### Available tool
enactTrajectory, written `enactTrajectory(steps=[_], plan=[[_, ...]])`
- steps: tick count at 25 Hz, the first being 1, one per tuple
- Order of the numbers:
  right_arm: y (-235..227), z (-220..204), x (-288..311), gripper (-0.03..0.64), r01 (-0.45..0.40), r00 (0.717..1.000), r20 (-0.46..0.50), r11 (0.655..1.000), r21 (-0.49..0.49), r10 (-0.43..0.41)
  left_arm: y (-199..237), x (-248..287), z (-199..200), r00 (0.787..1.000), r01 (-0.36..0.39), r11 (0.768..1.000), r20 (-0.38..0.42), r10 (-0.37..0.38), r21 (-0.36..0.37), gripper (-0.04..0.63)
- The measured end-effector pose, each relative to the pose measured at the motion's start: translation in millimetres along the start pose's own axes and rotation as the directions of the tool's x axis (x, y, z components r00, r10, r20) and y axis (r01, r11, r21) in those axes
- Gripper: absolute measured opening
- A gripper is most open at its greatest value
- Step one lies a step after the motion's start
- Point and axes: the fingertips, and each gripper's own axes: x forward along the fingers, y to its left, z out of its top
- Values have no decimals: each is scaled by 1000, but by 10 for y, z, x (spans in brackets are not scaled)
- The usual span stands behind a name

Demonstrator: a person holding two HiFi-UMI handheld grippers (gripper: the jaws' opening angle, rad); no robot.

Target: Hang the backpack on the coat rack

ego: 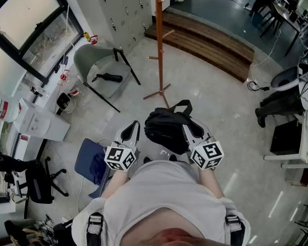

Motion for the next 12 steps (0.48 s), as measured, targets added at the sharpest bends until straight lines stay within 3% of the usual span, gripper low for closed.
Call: enactTrajectory(steps=[12], plan=[[-13, -4, -2, 60, -17, 1000, 15, 1000, -11, 17, 1, -1, -90, 1000, -21, 1000, -17, 21, -1, 11]])
